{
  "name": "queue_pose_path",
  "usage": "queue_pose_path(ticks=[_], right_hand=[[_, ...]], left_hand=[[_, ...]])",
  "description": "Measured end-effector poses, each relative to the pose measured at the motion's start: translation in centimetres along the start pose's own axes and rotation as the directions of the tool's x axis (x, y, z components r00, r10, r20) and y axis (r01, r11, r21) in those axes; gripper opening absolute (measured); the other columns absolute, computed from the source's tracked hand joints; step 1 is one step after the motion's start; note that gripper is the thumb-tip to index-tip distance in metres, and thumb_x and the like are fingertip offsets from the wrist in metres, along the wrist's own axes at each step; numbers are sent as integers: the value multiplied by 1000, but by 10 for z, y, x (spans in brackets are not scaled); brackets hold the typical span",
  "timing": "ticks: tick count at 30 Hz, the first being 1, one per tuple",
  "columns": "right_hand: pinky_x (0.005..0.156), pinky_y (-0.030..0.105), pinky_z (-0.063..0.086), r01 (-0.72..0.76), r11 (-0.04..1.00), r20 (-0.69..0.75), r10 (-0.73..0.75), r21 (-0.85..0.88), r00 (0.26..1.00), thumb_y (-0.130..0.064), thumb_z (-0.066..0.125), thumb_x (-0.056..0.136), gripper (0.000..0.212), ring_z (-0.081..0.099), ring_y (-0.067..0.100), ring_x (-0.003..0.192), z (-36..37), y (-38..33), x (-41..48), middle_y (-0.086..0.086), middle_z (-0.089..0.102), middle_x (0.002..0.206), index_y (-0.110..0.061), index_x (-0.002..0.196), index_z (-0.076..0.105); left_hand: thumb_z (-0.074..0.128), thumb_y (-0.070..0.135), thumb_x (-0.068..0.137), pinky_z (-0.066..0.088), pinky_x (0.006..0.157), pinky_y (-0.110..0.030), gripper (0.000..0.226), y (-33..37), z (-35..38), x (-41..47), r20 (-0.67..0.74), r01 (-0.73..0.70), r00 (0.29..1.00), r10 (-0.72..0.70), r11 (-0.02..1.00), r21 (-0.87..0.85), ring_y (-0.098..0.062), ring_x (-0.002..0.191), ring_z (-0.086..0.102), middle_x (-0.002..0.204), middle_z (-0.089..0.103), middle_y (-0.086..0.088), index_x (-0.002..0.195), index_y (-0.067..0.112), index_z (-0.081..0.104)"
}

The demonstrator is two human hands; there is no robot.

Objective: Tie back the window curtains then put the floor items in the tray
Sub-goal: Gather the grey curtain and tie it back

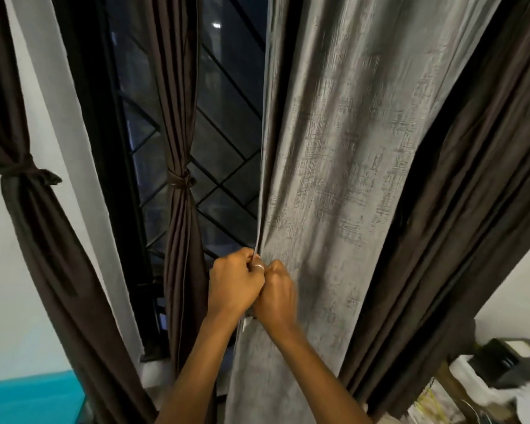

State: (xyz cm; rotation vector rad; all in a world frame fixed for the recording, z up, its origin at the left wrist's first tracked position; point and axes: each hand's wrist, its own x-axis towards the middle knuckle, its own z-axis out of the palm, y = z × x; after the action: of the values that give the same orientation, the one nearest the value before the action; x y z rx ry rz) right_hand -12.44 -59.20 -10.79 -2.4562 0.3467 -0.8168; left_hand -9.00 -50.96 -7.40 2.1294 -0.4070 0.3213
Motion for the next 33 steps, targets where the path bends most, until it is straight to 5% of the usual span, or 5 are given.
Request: queue_pose_path(ticks=[3,14,20,28,33], right_hand=[[59,33,44,3,999,-8,-3,-51,1000,-16,54,100,19,65,27,78,3,1,0,12,64,95,-3,106,65],[42,29,37,44,999,-97,-45,-16,994,-24,54,104,29,53,19,53,4,16,-3,8,56,77,-6,85,65],[47,25,36,100,982,126,-121,159,985,-28,55,101,25,52,13,60,-20,40,10,1,56,75,-31,77,60],[73,25,40,-260,940,-427,333,219,841,-25,76,87,35,60,21,92,-94,101,36,4,51,119,-16,115,58],[84,44,59,-362,893,-107,401,269,910,-33,79,86,44,67,26,97,-127,146,61,12,67,110,-3,113,62]], left_hand=[[59,55,89,53,61,-36,41,12,-1,-1,13,6,1000,-8,995,99,-21,67,64,67,66,0,71,18,59],[57,25,97,35,58,-33,24,24,12,-9,-98,63,994,-45,980,191,-34,78,66,81,68,-10,76,17,50],[57,25,98,35,56,-33,24,30,21,-12,-131,67,990,-43,980,186,-34,76,65,78,65,-10,77,13,51],[59,23,99,41,57,-38,28,33,25,-6,-151,94,986,-68,981,170,-39,75,61,77,65,-14,75,11,51],[60,24,98,50,60,-42,29,29,23,-2,-154,100,985,-76,983,154,-38,71,60,73,64,-14,74,8,55]])
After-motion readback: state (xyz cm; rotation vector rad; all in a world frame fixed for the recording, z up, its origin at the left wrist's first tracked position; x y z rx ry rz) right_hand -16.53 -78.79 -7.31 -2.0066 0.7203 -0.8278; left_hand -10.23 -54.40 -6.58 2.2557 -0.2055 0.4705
